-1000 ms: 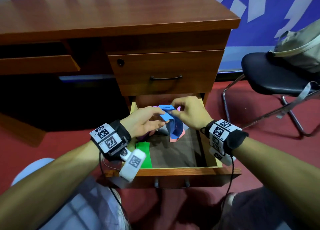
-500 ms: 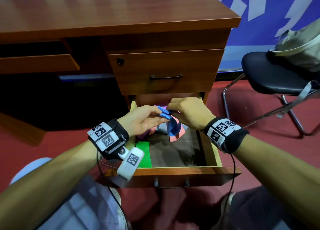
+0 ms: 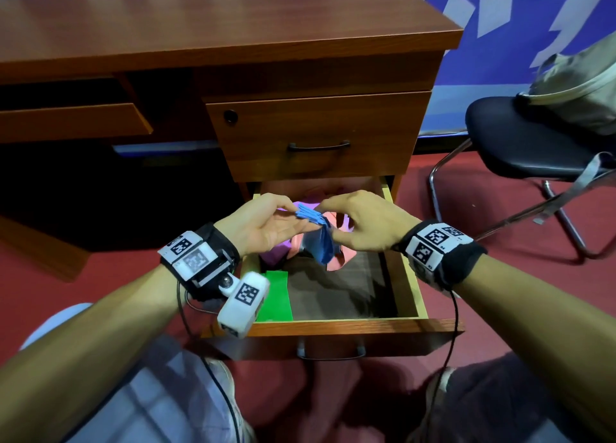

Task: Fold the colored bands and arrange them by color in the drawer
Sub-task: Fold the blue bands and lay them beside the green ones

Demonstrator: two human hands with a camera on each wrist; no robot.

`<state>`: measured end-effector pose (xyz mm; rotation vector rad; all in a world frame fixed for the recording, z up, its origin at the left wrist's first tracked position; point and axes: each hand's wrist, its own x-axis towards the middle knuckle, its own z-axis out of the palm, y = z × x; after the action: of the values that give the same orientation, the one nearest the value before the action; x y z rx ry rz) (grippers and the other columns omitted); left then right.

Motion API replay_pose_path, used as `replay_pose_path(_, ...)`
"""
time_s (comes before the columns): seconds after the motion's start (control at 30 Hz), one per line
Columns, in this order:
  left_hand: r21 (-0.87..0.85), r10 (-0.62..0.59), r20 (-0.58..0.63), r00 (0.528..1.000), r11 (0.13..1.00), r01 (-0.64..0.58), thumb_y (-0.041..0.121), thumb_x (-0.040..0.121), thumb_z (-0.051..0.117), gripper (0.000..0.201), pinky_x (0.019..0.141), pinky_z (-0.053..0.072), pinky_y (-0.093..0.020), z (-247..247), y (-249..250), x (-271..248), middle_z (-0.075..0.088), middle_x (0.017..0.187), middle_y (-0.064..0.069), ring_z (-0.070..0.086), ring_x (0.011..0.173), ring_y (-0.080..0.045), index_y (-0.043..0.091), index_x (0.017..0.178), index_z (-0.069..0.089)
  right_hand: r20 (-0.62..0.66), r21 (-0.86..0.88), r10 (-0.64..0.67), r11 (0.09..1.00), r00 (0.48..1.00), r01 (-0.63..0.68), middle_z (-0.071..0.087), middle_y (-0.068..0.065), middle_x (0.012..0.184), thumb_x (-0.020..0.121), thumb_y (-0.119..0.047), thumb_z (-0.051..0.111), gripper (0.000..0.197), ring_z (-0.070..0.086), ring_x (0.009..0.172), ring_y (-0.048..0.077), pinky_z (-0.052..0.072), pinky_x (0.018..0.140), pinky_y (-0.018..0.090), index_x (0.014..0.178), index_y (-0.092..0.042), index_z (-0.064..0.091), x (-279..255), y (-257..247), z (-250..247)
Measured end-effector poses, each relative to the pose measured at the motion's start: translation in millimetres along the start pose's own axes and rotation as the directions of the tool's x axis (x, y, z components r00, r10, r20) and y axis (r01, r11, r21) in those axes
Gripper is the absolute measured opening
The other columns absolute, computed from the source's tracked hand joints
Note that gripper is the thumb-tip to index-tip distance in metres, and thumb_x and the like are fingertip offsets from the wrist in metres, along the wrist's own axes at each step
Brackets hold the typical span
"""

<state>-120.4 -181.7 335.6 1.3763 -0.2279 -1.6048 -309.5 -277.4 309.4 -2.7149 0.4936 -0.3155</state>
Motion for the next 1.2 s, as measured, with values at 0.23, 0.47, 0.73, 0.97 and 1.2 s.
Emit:
replay_pose_path(0.23, -0.075, -0.056, 0.097, 0.994, 0.995, 0.063, 0.014, 0.1, 0.041, 0.045, 0.065, 0.063, -0.025, -4, 11, -3, 0.069, 0.116, -0.033, 0.078, 0.086, -0.032, -0.02, 0.127, 0.053, -0.149, 0.26, 0.116, 0.963, 0.982, -0.074, 0.07, -0.012, 0.097, 0.092, -0.035, 0.068, 0.02, 0.066, 0.088, 0.006, 0.053, 0.073, 0.024, 0.105, -0.02, 0.07, 2, 1, 7)
replay_pose_path(0.47, 0.414, 0.216, 0.014, 0.976, 0.887, -0.202, 0.014, 0.093, 0.056, 0.025, 0.061, 0.057, -0.023, -2, 12, 3, 0.074, 0.109, -0.012, 0.071, 0.086, -0.017, 0.002, 0.109, 0.071, -0.172, 0.637, 0.386, 0.746, 0.906, -0.196, 0.068, 0.007, 0.084, 0.099, -0.017, 0.061, 0.018, 0.06, 0.063, 0.007, 0.053, 0.06, 0.025, 0.099, -0.001, 0.068, 10, 3, -6)
replay_pose_path(0.73, 0.755, 0.161, 0.265, 0.951, 0.579, -0.308, 0.003, 0.09, 0.073, 0.028, 0.085, 0.058, -0.022, -1, -20, 24, 0.076, 0.102, 0.007, 0.073, 0.091, -0.007, 0.017, 0.113, 0.067, 0.11, 0.878, 0.45, 0.375, 0.886, -0.299, 0.068, 0.011, 0.083, 0.098, -0.016, 0.06, 0.027, 0.06, 0.061, 0.014, 0.049, 0.057, 0.022, 0.111, 0.007, 0.067, 24, 3, -6)
replay_pose_path(0.97, 0.842, 0.039, 0.112, 0.993, 0.527, -0.116, 0.019, 0.097, 0.069, 0.01, 0.061, 0.053, -0.02, -1, -33, 34, 0.07, 0.082, 0.003, 0.065, 0.063, -0.008, 0.016, 0.106, 0.066, 0.23, 0.781, 0.577, 0.371, 0.784, -0.502, 0.074, 0.014, 0.097, 0.094, -0.017, 0.067, 0.024, 0.067, 0.082, 0.017, 0.055, 0.083, 0.035, 0.101, 0.005, 0.072, 39, 27, 23)
replay_pose_path(1.2, 0.799, -0.335, -0.08, 0.939, 0.542, 0.261, 0.004, 0.1, 0.056, 0.028, 0.099, 0.055, -0.048, -15, -47, 52, 0.071, 0.121, -0.017, 0.068, 0.112, -0.031, 0.006, 0.129, 0.057, 0.46, 0.604, 0.592, 0.337, 0.662, -0.722, 0.065, 0.007, 0.081, 0.089, -0.02, 0.074, 0.014, 0.058, 0.059, 0.017, 0.051, 0.057, 0.027, 0.094, -0.009, 0.067, 49, 40, 67)
